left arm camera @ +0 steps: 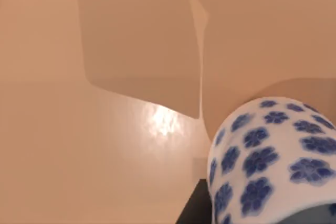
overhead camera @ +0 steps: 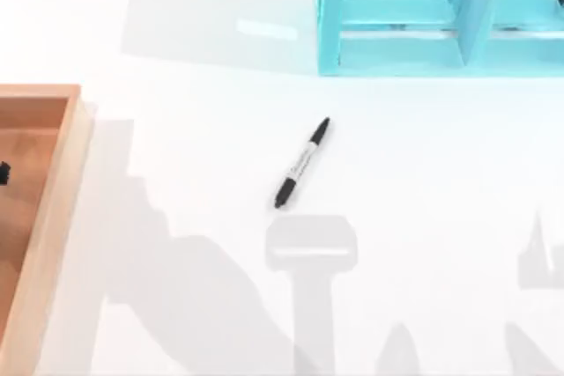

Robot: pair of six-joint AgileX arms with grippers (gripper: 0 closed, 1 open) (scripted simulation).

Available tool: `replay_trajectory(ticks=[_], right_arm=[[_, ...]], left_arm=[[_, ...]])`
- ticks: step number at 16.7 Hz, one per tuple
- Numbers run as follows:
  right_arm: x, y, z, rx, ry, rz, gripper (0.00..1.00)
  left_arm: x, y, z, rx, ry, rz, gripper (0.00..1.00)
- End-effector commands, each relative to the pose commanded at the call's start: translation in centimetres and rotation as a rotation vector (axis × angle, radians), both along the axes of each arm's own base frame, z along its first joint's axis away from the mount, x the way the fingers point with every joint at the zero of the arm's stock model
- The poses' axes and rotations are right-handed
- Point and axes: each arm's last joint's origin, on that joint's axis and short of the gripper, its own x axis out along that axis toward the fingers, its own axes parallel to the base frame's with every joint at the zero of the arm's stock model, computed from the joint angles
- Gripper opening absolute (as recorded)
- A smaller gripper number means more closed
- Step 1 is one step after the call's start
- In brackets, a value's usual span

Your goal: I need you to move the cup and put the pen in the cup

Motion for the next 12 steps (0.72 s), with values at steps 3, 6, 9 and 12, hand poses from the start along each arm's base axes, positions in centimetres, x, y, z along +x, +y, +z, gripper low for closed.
replay_trajectory(ticks=[3,6,9,12], right_arm=[[0.0,0.0,0.0,0.0,0.0,0.0,1.0],[0.0,0.0,0.0,0.0,0.0,0.0,1.0],[0.0,0.0,0.0,0.0,0.0,0.0,1.0],[0.0,0.0,0.0,0.0,0.0,0.0,1.0]], left_arm=[[0.0,0.0,0.0,0.0,0.0,0.0,0.0],[0.0,0.0,0.0,0.0,0.0,0.0,0.0],[0.0,0.0,0.0,0.0,0.0,0.0,0.0],[0.04,-0.03,0.12,0.001,-0.004,-0.001,0.0]])
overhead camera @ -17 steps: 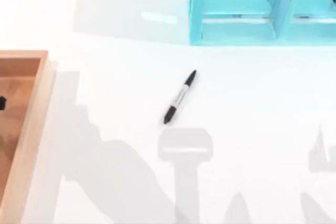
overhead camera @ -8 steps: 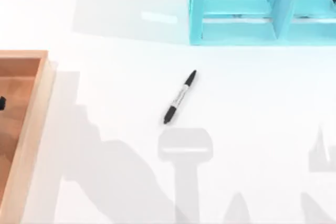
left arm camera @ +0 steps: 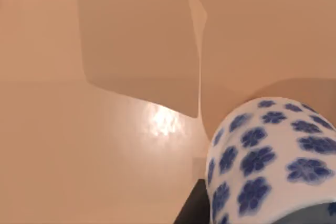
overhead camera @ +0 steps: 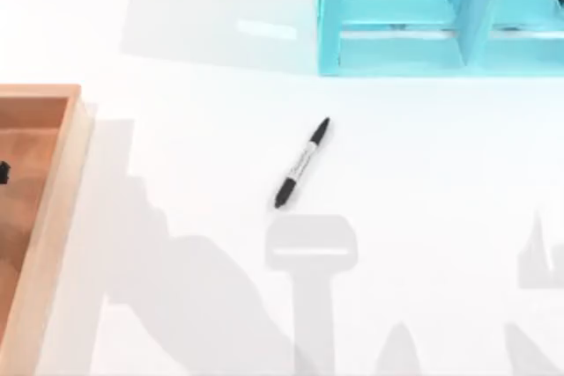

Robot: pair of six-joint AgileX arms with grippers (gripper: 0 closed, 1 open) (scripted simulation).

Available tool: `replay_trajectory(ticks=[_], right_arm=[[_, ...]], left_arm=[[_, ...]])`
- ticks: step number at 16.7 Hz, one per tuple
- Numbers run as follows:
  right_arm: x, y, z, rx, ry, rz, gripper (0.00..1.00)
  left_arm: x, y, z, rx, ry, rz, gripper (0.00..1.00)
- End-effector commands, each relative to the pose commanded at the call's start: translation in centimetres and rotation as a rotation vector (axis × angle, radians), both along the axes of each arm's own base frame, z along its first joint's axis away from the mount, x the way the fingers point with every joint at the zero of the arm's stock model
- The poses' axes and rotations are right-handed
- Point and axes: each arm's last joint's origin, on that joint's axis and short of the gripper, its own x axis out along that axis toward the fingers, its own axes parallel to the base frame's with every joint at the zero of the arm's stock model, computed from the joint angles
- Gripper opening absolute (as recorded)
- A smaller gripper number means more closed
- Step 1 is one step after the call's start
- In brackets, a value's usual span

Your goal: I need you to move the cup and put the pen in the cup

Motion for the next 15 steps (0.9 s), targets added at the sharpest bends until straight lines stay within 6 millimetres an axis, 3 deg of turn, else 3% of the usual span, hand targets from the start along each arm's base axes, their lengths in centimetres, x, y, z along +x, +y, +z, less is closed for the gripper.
replay_trajectory(ticks=[3,7,11,15], right_arm=[[0.0,0.0,0.0,0.0,0.0,0.0,1.0],[0.0,0.0,0.0,0.0,0.0,0.0,1.0],[0.0,0.0,0.0,0.0,0.0,0.0,1.0],[0.0,0.0,0.0,0.0,0.0,0.0,1.0]], left_arm=[[1.0,0.2,1.4,0.014,-0.045,0.049,0.0],[2.9,-1.2,5.7,0.026,-0.131,0.123,0.0],[3.2,-6.0,10.1,0.007,-0.127,0.126,0.0],[1.3,-12.2,13.5,-0.003,-0.036,0.048,0.0]])
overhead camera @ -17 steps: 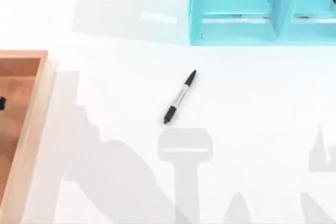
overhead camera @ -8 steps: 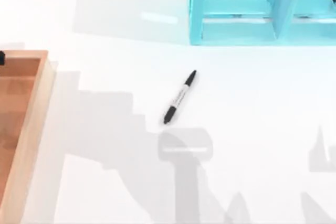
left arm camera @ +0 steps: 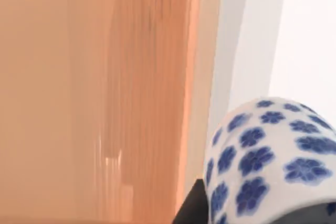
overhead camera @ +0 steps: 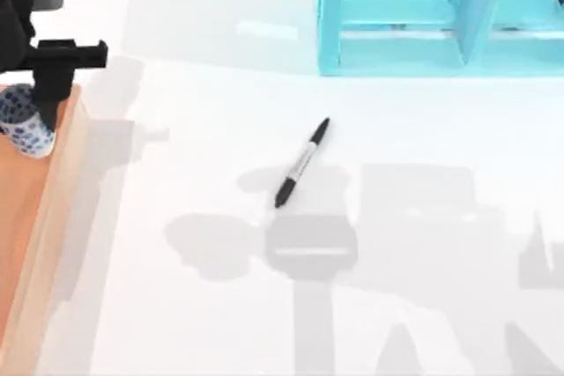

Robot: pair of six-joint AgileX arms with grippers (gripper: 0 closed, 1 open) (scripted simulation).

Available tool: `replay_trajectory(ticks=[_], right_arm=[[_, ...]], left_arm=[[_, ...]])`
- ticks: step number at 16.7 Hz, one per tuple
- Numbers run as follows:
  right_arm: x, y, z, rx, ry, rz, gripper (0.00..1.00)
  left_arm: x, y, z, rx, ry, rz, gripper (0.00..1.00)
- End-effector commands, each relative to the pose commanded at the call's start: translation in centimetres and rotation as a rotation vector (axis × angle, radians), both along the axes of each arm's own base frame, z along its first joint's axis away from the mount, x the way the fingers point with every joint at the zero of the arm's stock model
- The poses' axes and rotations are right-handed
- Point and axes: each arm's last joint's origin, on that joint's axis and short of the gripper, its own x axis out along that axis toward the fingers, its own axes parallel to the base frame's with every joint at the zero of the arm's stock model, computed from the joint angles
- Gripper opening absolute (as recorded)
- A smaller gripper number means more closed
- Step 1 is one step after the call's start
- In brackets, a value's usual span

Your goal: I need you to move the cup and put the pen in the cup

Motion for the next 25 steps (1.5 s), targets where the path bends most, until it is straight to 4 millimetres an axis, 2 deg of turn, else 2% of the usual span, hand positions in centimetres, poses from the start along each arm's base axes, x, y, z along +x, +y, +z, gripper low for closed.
replay_trajectory(ticks=[3,10,13,16,19,25], right_arm=[[0.0,0.0,0.0,0.0,0.0,0.0,1.0],[0.0,0.0,0.0,0.0,0.0,0.0,1.0],[0.0,0.0,0.0,0.0,0.0,0.0,1.0],[0.0,0.0,0.0,0.0,0.0,0.0,1.0],[0.0,0.0,0.0,0.0,0.0,0.0,1.0],[0.0,0.0,0.0,0.0,0.0,0.0,1.0]], left_arm=[[-1.5,-2.6,1.4,0.002,0.035,-0.046,0.0],[-1.1,-3.0,1.0,0.002,0.04,-0.045,0.0],[1.3,-5.2,-1.1,0.003,0.037,-0.047,0.0],[4.2,-8.4,-5.2,0.011,0.055,-0.051,0.0],[5.6,-10.6,-7.3,0.007,0.036,-0.052,0.0],[5.7,-10.4,-8.0,0.008,0.04,-0.046,0.0]])
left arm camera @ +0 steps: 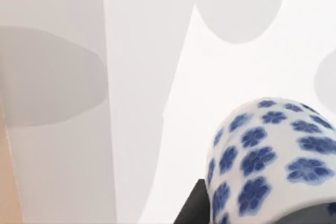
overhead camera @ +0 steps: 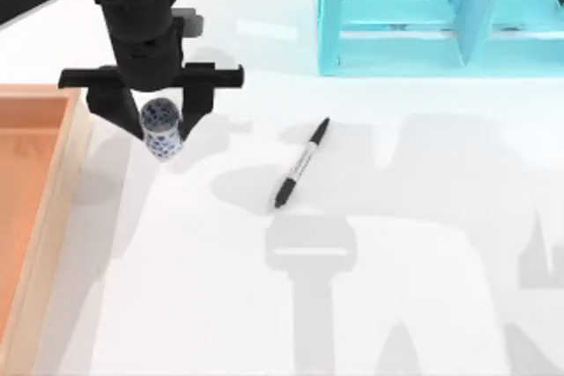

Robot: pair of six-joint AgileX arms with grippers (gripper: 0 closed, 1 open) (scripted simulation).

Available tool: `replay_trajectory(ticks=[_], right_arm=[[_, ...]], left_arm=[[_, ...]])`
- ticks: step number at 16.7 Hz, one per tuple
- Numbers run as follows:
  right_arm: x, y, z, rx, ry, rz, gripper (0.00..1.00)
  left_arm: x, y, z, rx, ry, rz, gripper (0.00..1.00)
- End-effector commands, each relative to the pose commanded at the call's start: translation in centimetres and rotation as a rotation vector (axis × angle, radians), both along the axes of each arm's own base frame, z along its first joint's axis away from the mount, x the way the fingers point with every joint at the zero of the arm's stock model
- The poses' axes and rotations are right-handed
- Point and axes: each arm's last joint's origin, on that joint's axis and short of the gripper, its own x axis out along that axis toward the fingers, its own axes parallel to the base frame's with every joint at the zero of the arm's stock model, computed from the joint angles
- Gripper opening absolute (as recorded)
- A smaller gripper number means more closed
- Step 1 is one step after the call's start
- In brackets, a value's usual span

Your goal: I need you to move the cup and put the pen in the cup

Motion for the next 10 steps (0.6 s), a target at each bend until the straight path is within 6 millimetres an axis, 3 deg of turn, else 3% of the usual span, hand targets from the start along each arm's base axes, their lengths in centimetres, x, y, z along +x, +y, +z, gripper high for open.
replay_trajectory(ticks=[6,10], right_arm=[[0.0,0.0,0.0,0.0,0.0,0.0,1.0],[0.0,0.0,0.0,0.0,0.0,0.0,1.0]], left_arm=[[0.0,-0.2,-3.8,-0.003,-0.008,-0.005,0.0],[0.0,-0.3,-3.9,-0.002,-0.006,-0.006,0.0]])
